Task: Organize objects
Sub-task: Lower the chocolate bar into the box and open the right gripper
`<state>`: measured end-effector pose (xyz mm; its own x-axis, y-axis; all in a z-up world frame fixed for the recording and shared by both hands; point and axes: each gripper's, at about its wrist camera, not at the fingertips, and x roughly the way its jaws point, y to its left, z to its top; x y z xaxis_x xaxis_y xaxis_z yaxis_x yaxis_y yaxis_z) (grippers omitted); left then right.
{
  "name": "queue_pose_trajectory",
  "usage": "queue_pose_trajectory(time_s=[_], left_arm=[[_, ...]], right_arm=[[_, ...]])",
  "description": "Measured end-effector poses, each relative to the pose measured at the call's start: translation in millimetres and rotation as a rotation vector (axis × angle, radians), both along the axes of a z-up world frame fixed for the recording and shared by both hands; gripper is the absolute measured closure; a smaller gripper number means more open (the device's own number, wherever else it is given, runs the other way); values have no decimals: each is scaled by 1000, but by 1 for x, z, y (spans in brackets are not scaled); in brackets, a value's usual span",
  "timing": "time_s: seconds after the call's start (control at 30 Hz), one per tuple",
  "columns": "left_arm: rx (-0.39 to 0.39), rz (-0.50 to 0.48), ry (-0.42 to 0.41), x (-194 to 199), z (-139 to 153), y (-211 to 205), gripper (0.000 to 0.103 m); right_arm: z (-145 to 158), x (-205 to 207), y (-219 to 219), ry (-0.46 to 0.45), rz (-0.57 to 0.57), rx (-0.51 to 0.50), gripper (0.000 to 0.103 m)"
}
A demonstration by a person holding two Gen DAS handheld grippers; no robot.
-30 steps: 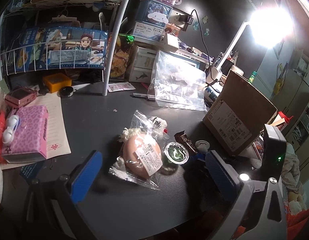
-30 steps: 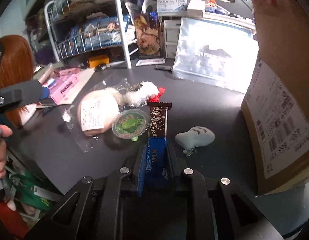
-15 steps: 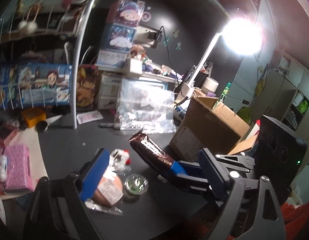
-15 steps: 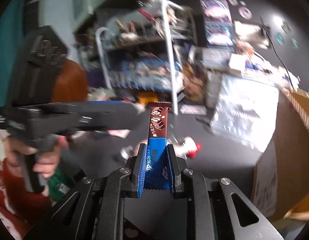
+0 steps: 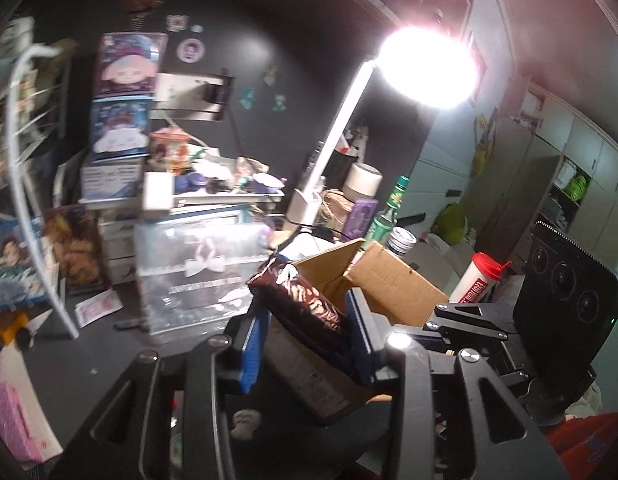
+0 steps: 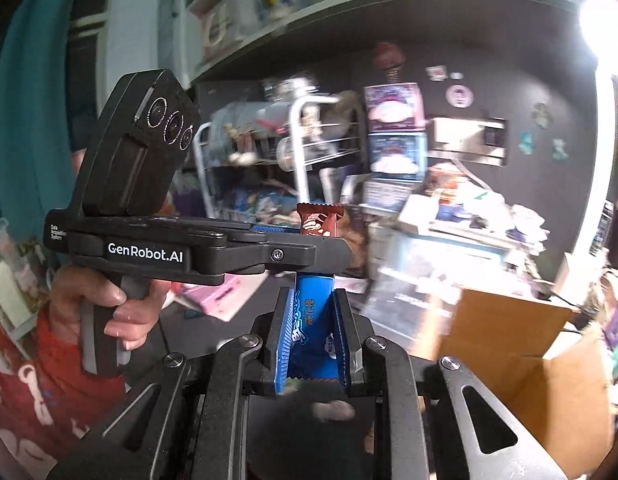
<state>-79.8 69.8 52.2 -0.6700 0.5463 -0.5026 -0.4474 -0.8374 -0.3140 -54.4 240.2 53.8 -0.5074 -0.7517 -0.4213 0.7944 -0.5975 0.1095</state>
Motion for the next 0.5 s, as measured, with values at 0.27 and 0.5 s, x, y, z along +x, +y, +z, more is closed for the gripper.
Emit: queue_pose_trajectory(time_s=[0.27,0.5], left_arm=[[-62,-126,-115,-56,-6,81,68],[-130,-157,-169,-68,-19,111,55]], right_arm=[[-5,-42,65,-157,-114,0,89],[-14,-50,84,-198,-168,77,86]])
